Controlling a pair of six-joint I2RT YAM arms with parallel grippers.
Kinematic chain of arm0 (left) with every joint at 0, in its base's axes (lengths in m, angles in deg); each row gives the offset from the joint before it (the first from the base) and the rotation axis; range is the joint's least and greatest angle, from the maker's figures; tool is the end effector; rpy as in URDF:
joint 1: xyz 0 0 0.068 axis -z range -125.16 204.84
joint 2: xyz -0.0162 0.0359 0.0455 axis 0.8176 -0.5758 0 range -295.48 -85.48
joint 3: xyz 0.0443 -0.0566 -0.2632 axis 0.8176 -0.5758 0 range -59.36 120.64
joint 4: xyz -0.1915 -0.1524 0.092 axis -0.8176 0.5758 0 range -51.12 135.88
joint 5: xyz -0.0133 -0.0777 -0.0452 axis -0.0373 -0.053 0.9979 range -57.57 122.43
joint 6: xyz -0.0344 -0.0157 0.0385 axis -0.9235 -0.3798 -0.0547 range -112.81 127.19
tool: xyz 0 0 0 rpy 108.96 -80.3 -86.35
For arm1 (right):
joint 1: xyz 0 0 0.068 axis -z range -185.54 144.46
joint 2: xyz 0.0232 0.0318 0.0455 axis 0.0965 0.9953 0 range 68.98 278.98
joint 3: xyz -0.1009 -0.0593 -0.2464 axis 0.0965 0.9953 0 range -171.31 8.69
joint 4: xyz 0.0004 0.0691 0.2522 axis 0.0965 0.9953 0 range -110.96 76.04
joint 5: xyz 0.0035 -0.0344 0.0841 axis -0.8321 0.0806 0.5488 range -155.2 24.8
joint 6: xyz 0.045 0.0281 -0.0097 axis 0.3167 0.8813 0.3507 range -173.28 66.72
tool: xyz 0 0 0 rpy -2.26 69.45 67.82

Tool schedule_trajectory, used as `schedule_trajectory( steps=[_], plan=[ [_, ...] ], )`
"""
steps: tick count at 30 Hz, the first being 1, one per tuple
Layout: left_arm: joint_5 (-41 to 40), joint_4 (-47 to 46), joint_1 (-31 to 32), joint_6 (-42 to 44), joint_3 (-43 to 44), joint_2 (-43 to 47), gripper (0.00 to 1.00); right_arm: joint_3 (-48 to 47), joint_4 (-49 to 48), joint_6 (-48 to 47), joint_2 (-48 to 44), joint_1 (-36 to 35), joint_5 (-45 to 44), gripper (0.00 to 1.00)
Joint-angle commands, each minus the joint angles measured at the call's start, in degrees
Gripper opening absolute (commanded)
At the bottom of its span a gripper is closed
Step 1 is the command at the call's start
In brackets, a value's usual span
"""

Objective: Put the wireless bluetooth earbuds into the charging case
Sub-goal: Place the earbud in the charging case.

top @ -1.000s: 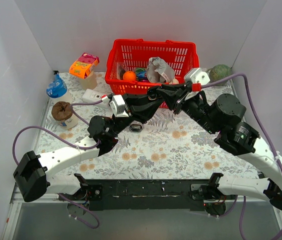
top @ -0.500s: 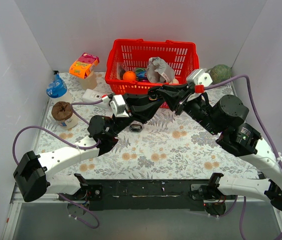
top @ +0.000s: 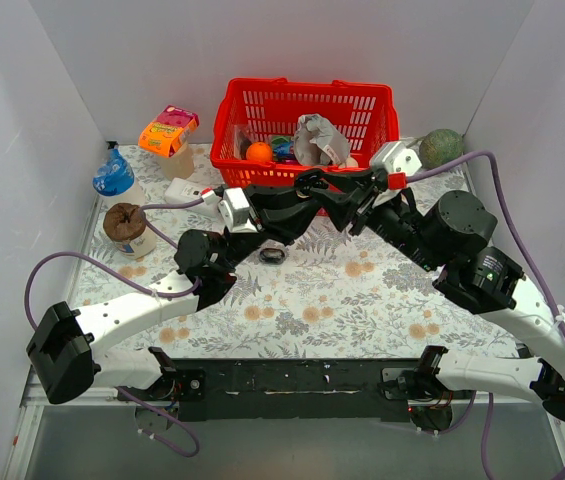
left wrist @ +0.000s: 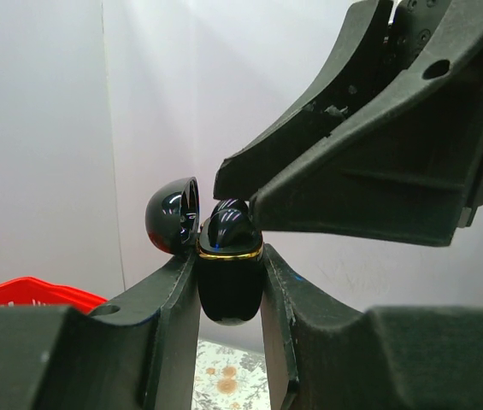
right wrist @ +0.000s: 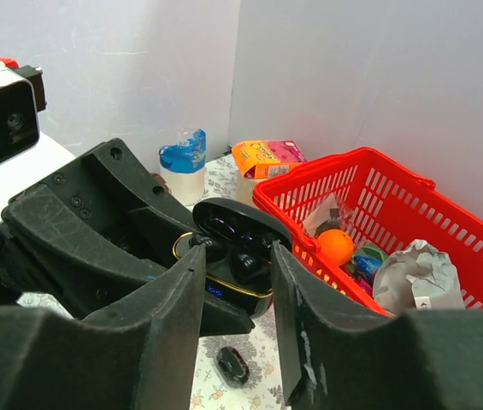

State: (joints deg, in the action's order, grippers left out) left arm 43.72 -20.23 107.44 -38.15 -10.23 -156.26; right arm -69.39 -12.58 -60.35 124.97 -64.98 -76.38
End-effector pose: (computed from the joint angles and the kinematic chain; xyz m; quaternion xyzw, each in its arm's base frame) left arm 0.1581 -0.2182 0.3944 0.1159 0.4340 -0.7017 0.5530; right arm 0.0989 0.1539 0.5059 -0.2730 0.5560 0.2914 0.7290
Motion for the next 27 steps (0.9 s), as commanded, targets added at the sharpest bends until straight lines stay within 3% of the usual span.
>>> schedule_trajectory(
  steps=[1, 3, 4, 7, 10, 15, 21, 24, 25, 27],
  plan=[
    [-0.83, -1.27, -0.30, 0.61, 2.21, 0.38, 0.00, -0.67, -0.91, 0.92, 0.09, -0.33, 1.07, 0.47],
    [-1.01, -1.36, -0.30, 0.69, 2.03, 0.47, 0.00, -1.02, -0.91, 1.27, 0.09, -0.33, 0.46, 0.53],
    [-1.01, -1.18, -0.30, 0.69, 1.94, 0.38, 0.00, -1.02, -1.35, 1.53, 0.09, -0.33, 0.02, 0.62],
    [-1.27, -1.01, -0.30, 0.78, 1.59, 0.56, 0.00, -1.72, -3.19, 3.37, -0.79, -0.33, -1.65, 0.74],
    [-1.53, -0.83, -0.30, 1.04, 0.98, 0.82, 0.00, -2.25, -6.17, 5.22, -3.24, -0.41, -4.54, 0.80],
    [-1.62, -0.92, -0.30, 0.70, -0.34, 1.70, 0.00, -2.51, -6.89, 6.02, -5.97, -0.33, -12.18, 0.82],
    [0.22, -0.13, -0.30, 0.08, -2.45, 3.98, 0.00, -4.52, -0.85, 6.72, -3.18, -0.32, -17.11, 0.79],
    [5.04, 0.66, -0.30, 0.87, -4.38, 6.17, 0.00, -9.78, 6.43, 8.04, 1.12, -0.33, -17.91, 0.66],
    [6.71, 0.93, -0.30, 1.22, -4.91, 6.88, 0.00, -11.29, 8.12, 8.12, 2.36, -0.41, -17.56, 0.56],
    [12.86, 2.77, -0.30, 2.80, -6.31, 8.72, 0.00, -16.37, 11.82, 8.21, 5.78, -0.24, -15.90, 0.47]
  ],
)
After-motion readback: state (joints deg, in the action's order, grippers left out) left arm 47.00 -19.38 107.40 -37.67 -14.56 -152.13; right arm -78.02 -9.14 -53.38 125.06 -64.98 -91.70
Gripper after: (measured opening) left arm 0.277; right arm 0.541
